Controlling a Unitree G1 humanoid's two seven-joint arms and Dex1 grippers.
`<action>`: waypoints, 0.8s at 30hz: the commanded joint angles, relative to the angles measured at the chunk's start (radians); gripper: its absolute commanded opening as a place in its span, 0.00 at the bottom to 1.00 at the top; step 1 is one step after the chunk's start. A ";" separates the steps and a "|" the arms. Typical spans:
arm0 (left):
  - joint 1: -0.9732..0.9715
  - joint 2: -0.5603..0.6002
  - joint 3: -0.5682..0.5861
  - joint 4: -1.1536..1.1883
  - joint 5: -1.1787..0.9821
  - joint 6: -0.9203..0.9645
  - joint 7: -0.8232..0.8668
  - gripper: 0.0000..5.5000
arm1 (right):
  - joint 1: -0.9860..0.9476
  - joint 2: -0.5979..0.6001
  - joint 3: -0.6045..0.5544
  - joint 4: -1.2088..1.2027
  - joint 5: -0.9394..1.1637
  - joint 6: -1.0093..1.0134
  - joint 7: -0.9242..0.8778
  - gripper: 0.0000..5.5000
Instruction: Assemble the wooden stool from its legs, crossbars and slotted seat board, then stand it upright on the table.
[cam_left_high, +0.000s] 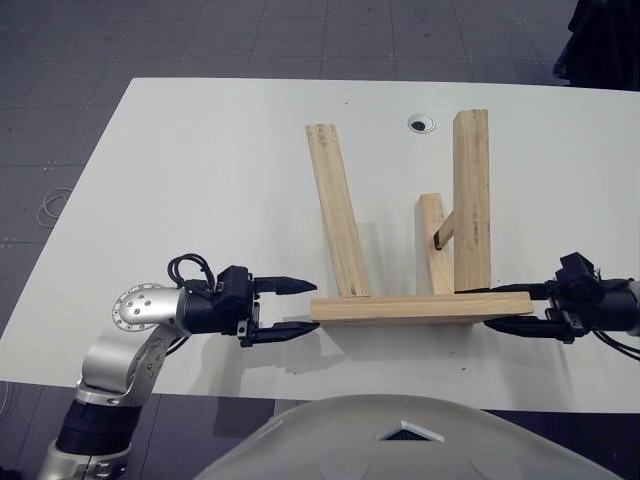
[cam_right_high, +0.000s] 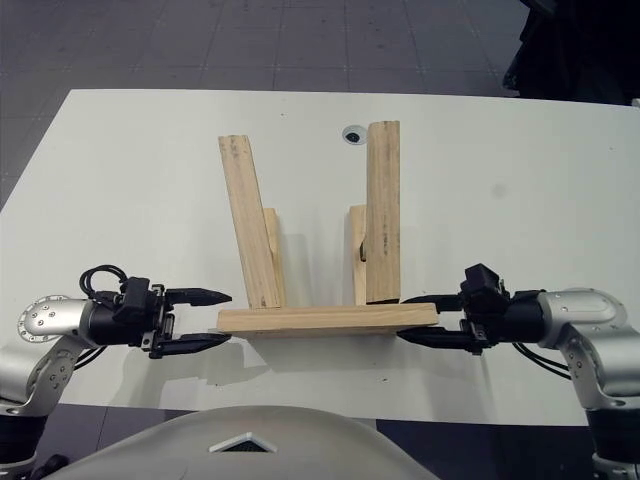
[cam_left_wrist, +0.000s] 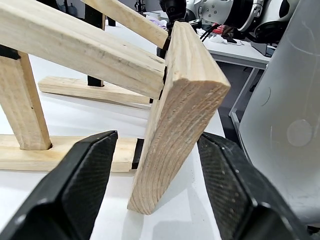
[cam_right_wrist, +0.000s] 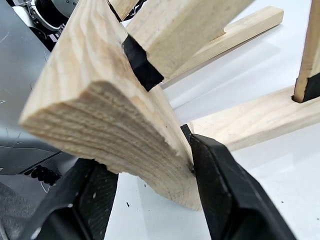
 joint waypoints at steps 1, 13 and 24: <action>-0.024 -0.003 -0.015 0.042 0.043 -0.034 0.012 0.53 | -0.002 0.015 0.005 -0.037 0.029 0.031 -0.026 0.39; -0.068 0.000 -0.002 0.115 0.049 -0.060 0.003 0.53 | -0.017 0.064 0.059 -0.062 0.021 0.039 -0.067 0.38; -0.124 0.025 0.013 0.219 0.038 -0.065 -0.058 0.30 | -0.094 0.092 0.135 0.004 -0.006 0.019 -0.076 0.37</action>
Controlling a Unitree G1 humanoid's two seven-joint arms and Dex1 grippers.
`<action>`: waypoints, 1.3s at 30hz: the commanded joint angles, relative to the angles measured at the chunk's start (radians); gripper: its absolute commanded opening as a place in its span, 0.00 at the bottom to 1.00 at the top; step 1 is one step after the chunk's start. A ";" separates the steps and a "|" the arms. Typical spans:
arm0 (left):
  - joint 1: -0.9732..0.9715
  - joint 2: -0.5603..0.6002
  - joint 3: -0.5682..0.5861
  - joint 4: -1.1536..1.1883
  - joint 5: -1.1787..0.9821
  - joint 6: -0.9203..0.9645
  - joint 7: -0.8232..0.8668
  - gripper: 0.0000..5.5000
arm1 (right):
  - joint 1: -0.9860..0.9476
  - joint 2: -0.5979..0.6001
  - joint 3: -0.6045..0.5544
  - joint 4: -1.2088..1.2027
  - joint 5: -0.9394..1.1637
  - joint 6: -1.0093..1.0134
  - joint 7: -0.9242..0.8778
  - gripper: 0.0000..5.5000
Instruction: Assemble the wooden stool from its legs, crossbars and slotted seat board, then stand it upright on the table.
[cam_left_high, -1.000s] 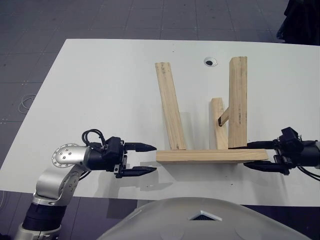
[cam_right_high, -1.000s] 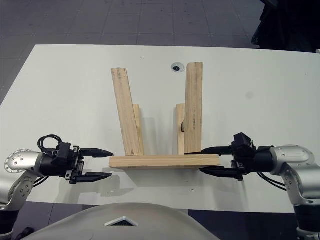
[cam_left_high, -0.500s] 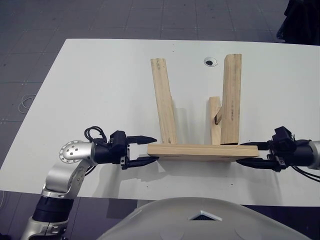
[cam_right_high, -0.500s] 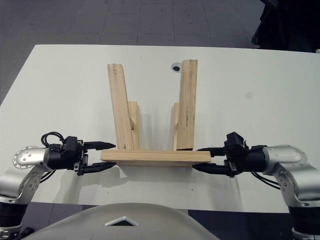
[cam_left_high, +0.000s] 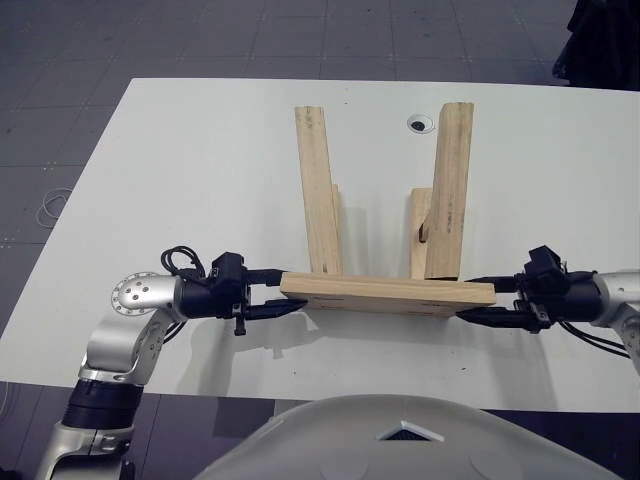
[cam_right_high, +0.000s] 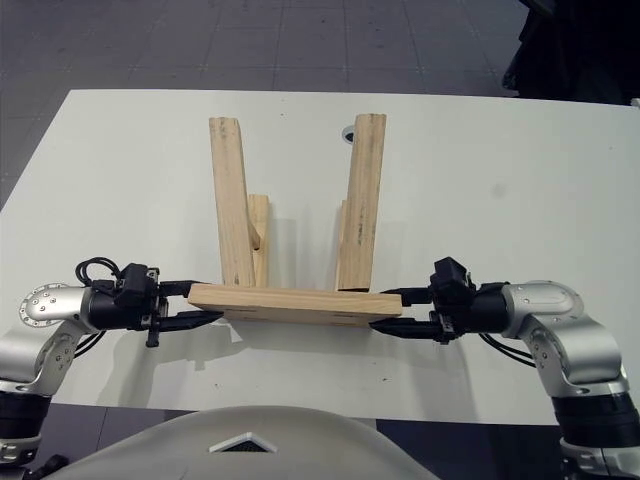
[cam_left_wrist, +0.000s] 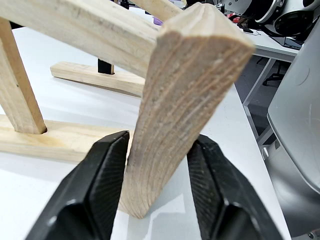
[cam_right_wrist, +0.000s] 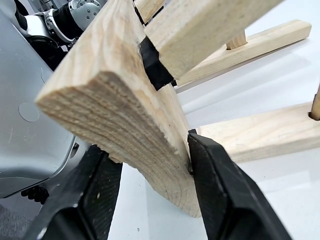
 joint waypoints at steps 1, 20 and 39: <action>-0.032 0.012 0.019 0.016 -0.008 0.009 -0.007 0.30 | -0.006 0.008 0.027 0.023 -0.013 0.011 -0.008 0.37; -0.122 0.023 0.047 -0.038 -0.077 0.146 -0.007 0.29 | -0.074 0.020 0.018 0.024 0.001 0.010 -0.061 0.34; -0.069 0.067 0.130 -0.239 -0.202 0.332 0.047 0.28 | -0.113 -0.051 -0.076 -0.101 0.111 0.171 -0.050 0.30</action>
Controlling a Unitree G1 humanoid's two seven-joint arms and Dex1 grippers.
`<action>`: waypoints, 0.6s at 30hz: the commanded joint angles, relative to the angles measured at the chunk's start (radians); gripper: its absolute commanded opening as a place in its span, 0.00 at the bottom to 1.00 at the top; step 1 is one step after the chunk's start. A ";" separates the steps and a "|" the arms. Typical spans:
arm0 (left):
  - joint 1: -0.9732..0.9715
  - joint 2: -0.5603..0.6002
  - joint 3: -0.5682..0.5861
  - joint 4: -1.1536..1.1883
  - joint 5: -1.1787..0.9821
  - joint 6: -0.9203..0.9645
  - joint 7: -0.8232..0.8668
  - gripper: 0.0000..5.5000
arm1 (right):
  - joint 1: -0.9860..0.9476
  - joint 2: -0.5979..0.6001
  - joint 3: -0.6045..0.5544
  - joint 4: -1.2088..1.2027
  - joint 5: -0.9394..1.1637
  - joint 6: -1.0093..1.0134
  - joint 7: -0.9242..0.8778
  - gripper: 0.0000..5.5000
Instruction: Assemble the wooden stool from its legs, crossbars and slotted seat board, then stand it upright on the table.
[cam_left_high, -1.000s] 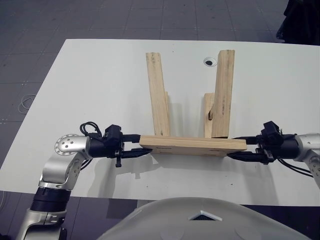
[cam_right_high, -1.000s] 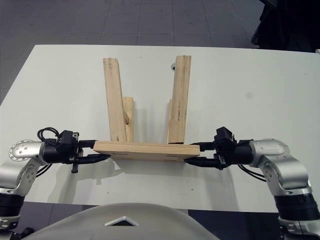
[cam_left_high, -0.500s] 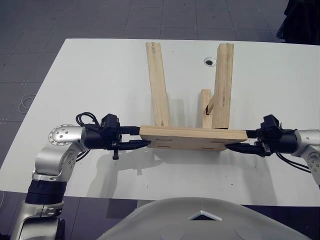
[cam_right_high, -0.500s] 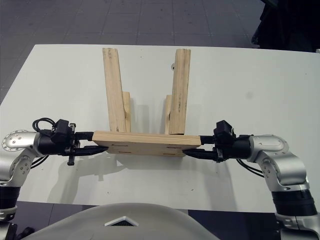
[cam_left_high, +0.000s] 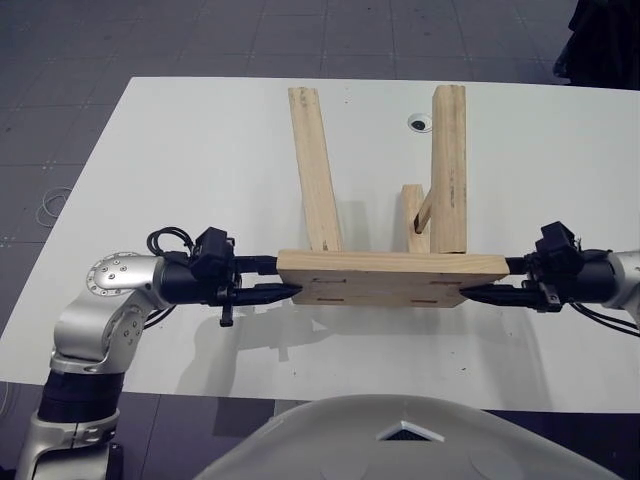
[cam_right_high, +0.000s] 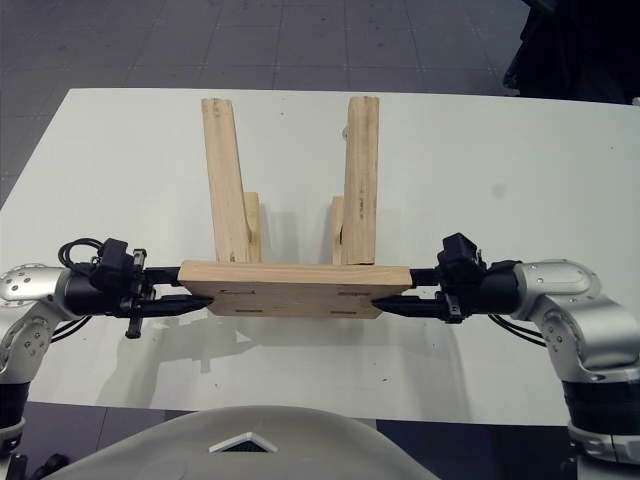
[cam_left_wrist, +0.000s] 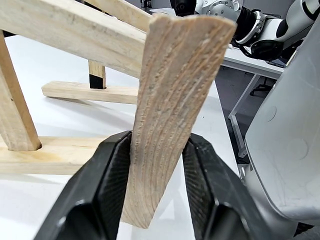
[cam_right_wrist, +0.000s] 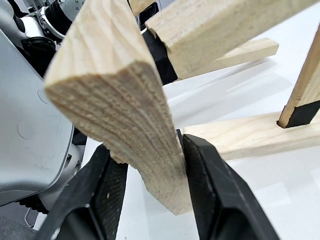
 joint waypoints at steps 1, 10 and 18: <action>-0.007 0.012 0.029 -0.090 -0.071 0.061 0.043 0.28 | -0.039 -0.023 -0.028 -0.063 0.079 0.092 -0.031 0.30; 0.071 0.020 0.103 -0.190 -0.203 0.153 0.075 0.27 | -0.108 -0.083 -0.109 -0.146 0.248 0.294 -0.057 0.30; 0.007 0.046 0.203 -0.213 -0.352 0.244 0.119 0.26 | -0.143 -0.104 -0.144 -0.147 0.342 0.385 -0.067 0.29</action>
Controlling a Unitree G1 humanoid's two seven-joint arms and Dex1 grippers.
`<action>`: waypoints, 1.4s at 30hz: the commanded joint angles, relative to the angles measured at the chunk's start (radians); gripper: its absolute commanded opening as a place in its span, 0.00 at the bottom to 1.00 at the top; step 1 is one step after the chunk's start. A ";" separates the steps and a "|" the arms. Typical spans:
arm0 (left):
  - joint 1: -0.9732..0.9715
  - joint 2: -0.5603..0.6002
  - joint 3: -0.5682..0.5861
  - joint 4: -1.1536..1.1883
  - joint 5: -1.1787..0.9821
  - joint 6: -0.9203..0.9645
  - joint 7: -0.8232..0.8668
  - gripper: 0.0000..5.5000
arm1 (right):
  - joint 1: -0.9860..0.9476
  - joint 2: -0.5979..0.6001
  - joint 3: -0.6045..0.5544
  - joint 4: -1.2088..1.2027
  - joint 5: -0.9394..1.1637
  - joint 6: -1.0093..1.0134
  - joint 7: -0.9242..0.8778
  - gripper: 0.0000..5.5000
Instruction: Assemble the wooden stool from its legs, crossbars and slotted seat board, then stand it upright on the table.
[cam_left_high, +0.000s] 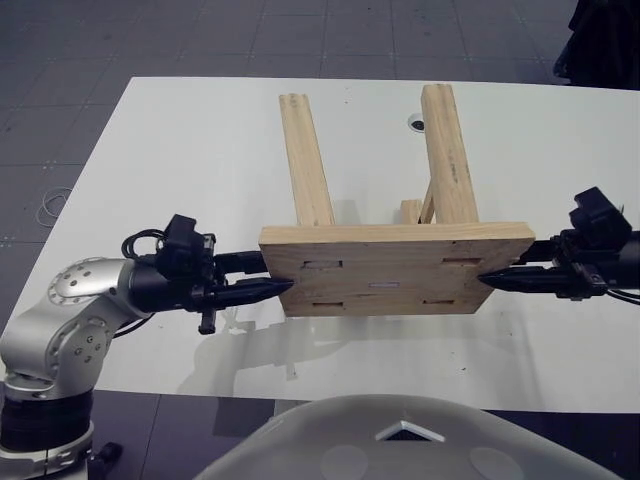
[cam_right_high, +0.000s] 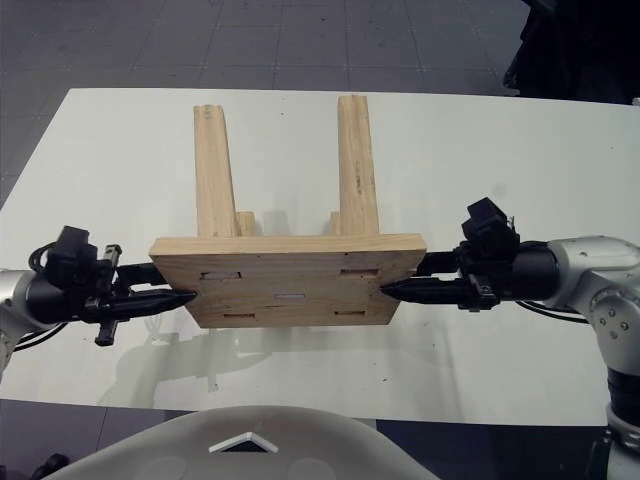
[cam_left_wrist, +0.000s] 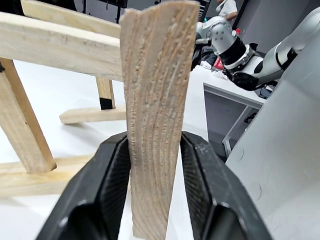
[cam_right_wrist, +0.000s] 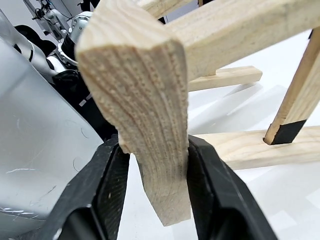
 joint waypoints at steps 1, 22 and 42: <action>-0.043 0.013 0.013 -0.055 -0.088 0.030 0.011 0.26 | -0.067 -0.006 -0.023 -0.029 0.120 0.064 -0.007 0.29; -0.024 0.072 0.093 -0.075 -0.254 0.136 -0.021 0.26 | -0.191 -0.016 -0.122 -0.007 0.404 0.220 -0.065 0.25; -0.065 0.094 0.169 -0.057 -0.502 0.272 0.090 0.24 | -0.212 -0.092 -0.149 0.020 0.656 0.311 -0.120 0.23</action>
